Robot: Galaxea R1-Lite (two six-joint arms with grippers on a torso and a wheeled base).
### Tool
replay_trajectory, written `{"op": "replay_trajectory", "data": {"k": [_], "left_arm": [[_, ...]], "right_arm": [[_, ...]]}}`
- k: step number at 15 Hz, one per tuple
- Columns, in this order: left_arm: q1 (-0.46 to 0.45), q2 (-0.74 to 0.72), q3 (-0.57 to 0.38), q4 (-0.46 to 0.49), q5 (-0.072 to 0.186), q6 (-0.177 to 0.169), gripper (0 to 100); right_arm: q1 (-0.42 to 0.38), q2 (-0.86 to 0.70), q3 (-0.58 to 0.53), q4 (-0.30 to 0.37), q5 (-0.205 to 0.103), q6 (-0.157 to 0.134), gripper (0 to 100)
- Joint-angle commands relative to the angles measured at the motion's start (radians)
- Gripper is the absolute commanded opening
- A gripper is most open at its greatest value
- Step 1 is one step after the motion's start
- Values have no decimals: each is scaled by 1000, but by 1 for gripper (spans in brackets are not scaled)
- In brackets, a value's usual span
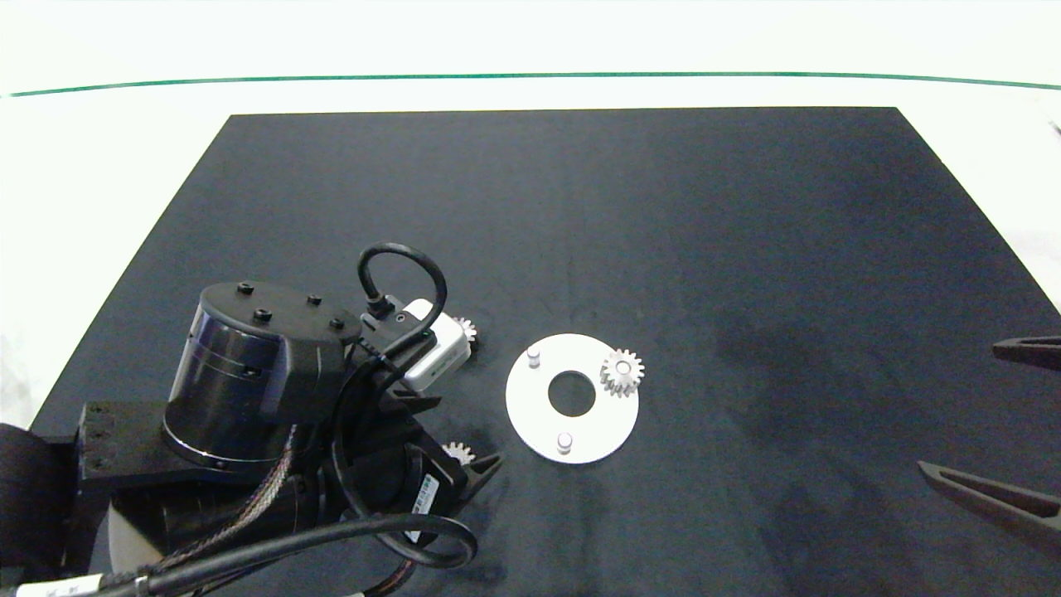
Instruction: Install three planetary gears onto the carrier pins
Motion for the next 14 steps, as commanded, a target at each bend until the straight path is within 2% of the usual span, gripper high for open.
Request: {"op": "replay_trajectory", "data": {"k": [1, 3, 6, 7, 9, 14], "left_arm": [[2, -2, -1, 2, 2, -3, 100], [0, -2, -2, 16, 2, -9, 100], [0, -1, -12, 37, 2, -40, 100], [0, 4, -12, 37, 2, -52, 100], [11, 15, -12, 39, 2, -98, 100], [11, 7, 4, 36, 0, -110, 100]], "right_arm": [[0, -1, 1, 2, -2, -1, 100], [0, -1, 1, 2, -2, -1, 100], [0, -1, 1, 2, -2, -1, 100], [0, -1, 1, 2, -2, -1, 100], [0, -1, 1, 2, -2, -6, 100], [0, -12, 3, 2, -2, -8, 100]]}}
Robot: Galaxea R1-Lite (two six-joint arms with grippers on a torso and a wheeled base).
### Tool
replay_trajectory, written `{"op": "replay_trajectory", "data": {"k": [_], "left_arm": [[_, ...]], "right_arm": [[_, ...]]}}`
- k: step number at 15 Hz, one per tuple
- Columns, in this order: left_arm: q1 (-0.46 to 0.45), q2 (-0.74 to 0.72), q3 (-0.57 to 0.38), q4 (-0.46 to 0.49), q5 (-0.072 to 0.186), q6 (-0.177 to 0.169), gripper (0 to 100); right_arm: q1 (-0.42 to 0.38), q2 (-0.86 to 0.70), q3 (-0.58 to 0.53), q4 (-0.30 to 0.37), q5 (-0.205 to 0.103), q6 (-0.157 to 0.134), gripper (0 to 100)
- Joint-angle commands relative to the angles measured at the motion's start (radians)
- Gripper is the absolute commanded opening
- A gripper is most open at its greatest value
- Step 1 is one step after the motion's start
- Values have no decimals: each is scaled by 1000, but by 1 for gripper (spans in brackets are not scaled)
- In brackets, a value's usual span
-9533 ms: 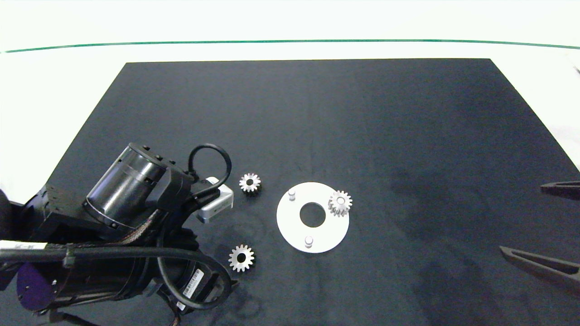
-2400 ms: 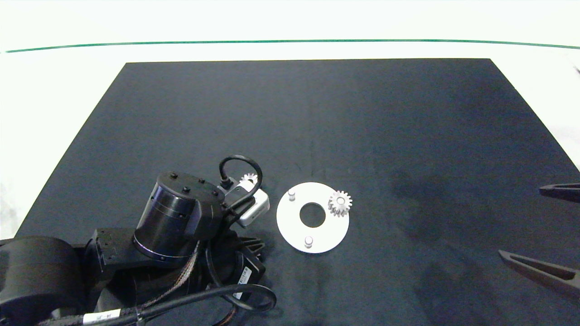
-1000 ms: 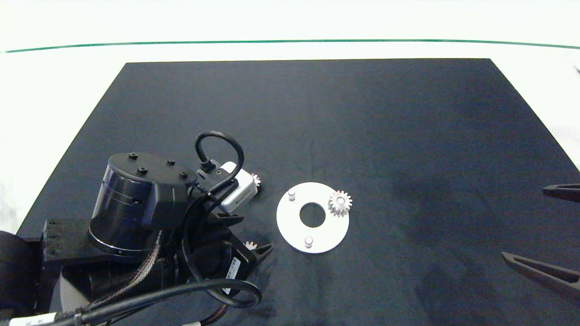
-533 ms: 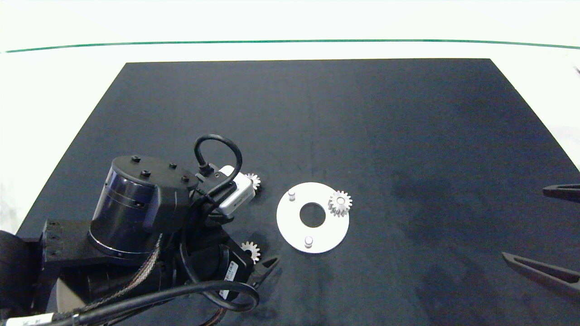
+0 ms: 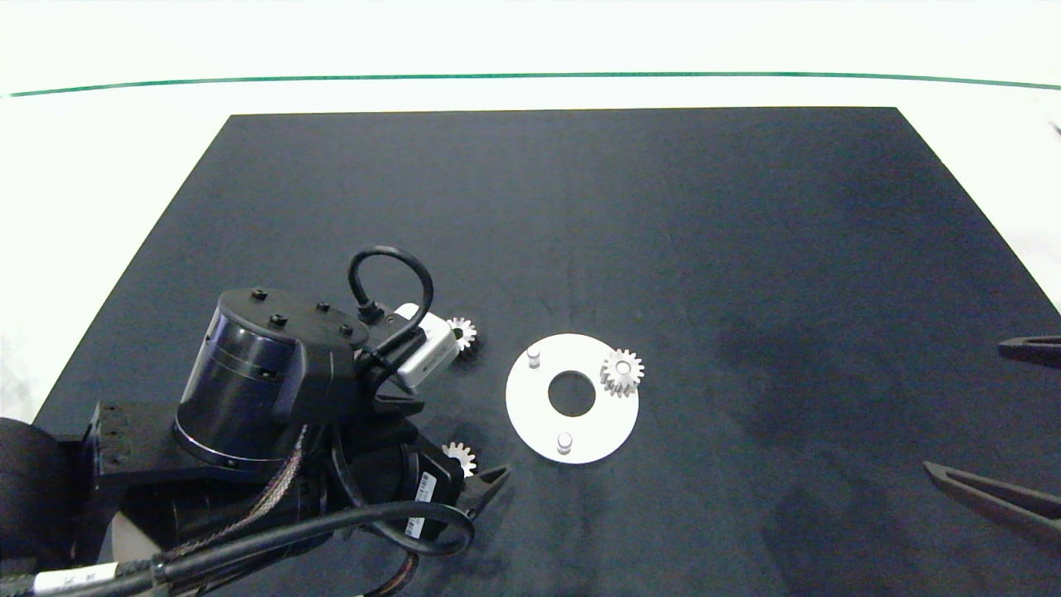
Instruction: Install three planetary gears onto the carrier pins
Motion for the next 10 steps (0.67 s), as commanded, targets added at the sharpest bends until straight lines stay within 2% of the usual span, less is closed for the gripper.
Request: {"op": "replay_trajectory", "data": {"k": [1, 7, 10], "left_arm": [[-1, -3, 10, -4, 1, -2, 100], [-2, -10, 52, -13, 6, 11, 100], [-2, 4, 56, -13, 9, 67, 100]], "right_arm": [[0, -2, 1, 2, -2, -1, 100], [0, -3, 6, 1, -2, -12, 100], [0, -17, 7, 1, -2, -14, 100]]}}
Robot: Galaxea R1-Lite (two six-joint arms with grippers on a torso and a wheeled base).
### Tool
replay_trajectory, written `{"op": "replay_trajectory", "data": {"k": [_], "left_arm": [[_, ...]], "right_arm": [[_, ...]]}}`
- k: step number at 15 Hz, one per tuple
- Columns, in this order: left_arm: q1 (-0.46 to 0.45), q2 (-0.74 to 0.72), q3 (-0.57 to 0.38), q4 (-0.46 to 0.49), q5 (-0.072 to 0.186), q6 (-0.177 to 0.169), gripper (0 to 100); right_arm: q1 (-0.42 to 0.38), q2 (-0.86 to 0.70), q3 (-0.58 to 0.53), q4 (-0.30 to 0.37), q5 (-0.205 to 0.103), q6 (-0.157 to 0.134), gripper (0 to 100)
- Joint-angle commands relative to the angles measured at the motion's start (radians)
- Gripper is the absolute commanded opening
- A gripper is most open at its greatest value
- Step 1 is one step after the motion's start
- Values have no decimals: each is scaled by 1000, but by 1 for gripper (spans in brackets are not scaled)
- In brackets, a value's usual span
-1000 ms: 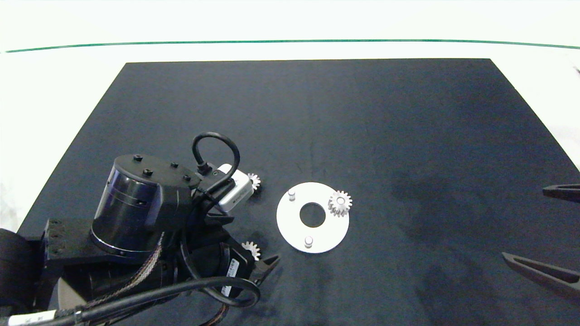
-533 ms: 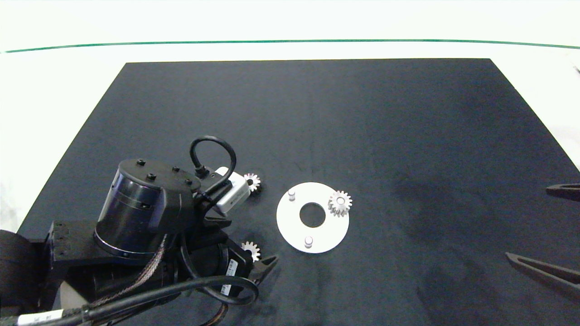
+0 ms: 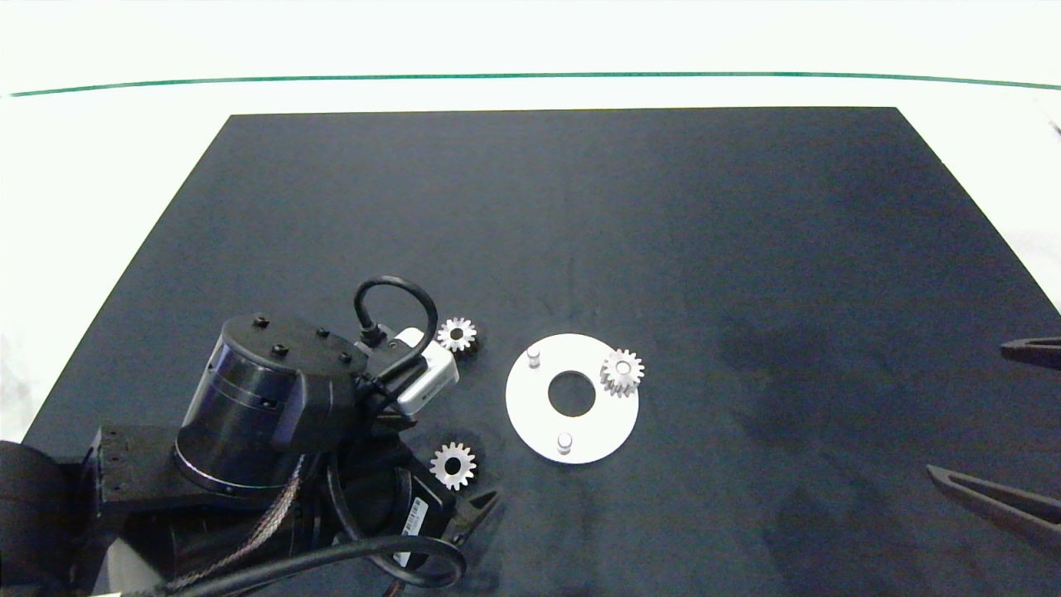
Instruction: Install three planetary gears onto the carrier pins
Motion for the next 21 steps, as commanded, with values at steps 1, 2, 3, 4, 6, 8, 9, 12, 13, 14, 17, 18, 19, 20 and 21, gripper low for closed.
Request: {"op": "replay_trajectory", "data": {"k": [1, 2, 3, 4, 6, 8, 9, 12, 13, 14, 17, 18, 19, 20, 21], "left_arm": [[-1, 12, 5, -1, 3, 18, 100], [1, 18, 5, -1, 3, 26, 100], [2, 24, 5, -3, 3, 32, 100], [2, 34, 5, -3, 5, 41, 100], [2, 52, 5, -15, 5, 66, 100], [16, 60, 5, -27, 5, 101, 100], [24, 60, 5, -29, 5, 123, 100], [27, 77, 5, -29, 5, 152, 100], [27, 84, 3, -29, 5, 158, 100], [27, 92, 0, -29, 5, 159, 100], [27, 98, -5, -27, 6, 159, 100], [28, 100, -6, -27, 8, 159, 100], [28, 101, -8, -27, 8, 159, 100], [27, 101, -9, -27, 8, 159, 100], [27, 104, -9, -27, 8, 159, 100]], "right_arm": [[0, -11, 0, 2, -1, -5, 100], [2, -11, 2, 2, -1, -15, 100], [2, -9, 2, 2, -1, -16, 100], [0, -9, 4, 2, -1, -16, 100], [0, -9, 5, 2, -1, -16, 100], [0, -9, 5, 2, -1, -16, 100], [0, -7, 5, 2, -1, -16, 100], [0, -14, 5, 2, -1, -16, 100], [0, -17, 5, 2, -1, -16, 100], [0, -17, 5, 2, -1, -16, 100], [0, -17, 5, 2, -1, -16, 100], [0, -17, 5, 2, -1, -16, 100], [0, -14, 5, 2, -1, -16, 100], [0, -11, 5, 1, -1, -16, 100], [0, -9, 5, -1, -1, -16, 100]]}}
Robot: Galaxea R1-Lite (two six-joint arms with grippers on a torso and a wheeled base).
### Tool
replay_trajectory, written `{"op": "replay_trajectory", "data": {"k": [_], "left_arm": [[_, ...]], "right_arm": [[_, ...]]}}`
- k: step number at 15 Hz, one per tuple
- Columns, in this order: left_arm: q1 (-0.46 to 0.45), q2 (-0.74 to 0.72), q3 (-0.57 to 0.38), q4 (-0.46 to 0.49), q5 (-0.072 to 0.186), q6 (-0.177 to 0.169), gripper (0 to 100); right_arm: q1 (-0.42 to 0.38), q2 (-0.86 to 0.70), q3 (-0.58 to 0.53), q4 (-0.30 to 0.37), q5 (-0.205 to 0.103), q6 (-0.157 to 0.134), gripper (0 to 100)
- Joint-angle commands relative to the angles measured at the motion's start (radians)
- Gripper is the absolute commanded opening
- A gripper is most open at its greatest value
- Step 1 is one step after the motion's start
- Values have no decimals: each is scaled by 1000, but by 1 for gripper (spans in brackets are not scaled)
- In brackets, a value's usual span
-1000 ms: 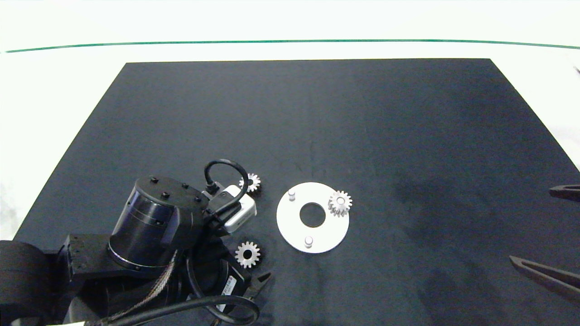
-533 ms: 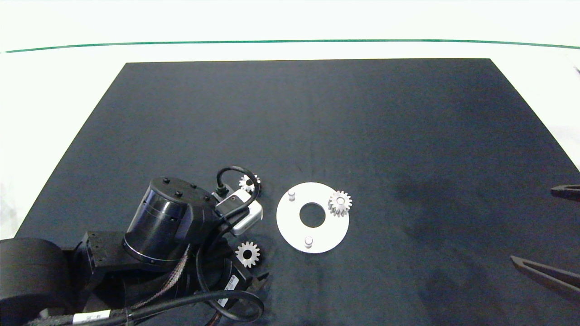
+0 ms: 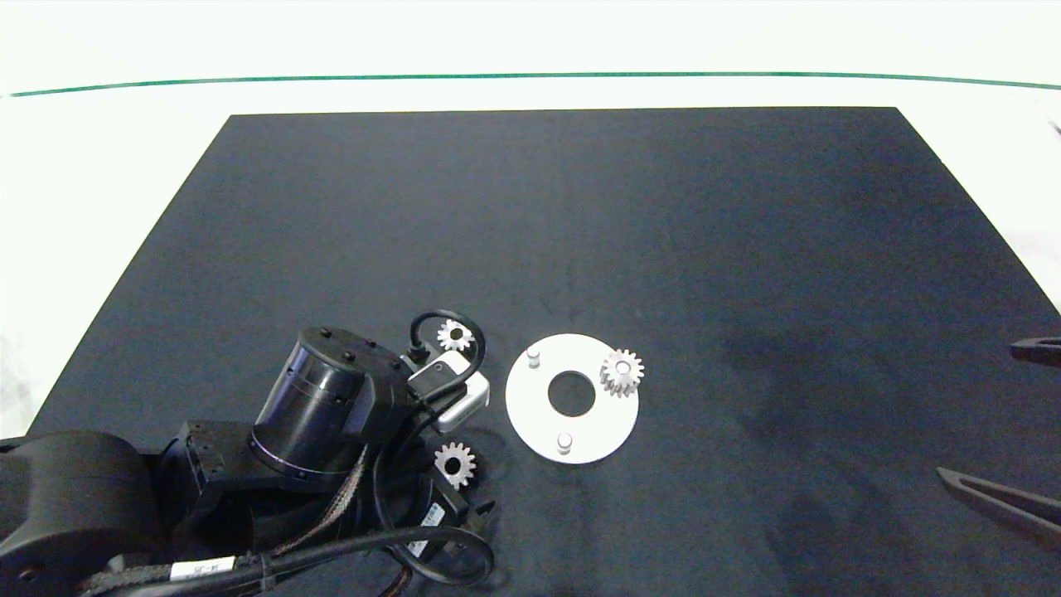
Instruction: Install three planetary gears onto the carrier pins
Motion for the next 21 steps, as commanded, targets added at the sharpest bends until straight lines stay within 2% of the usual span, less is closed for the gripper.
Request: {"op": "replay_trajectory", "data": {"k": [1, 21], "left_arm": [[-3, 18, -2, -1, 3, 1, 100], [-1, 42, 1, -27, 8, 0, 100]], "right_arm": [[0, 3, 2, -3, -1, -2, 100], [0, -1, 5, -3, -1, -3, 100]]}}
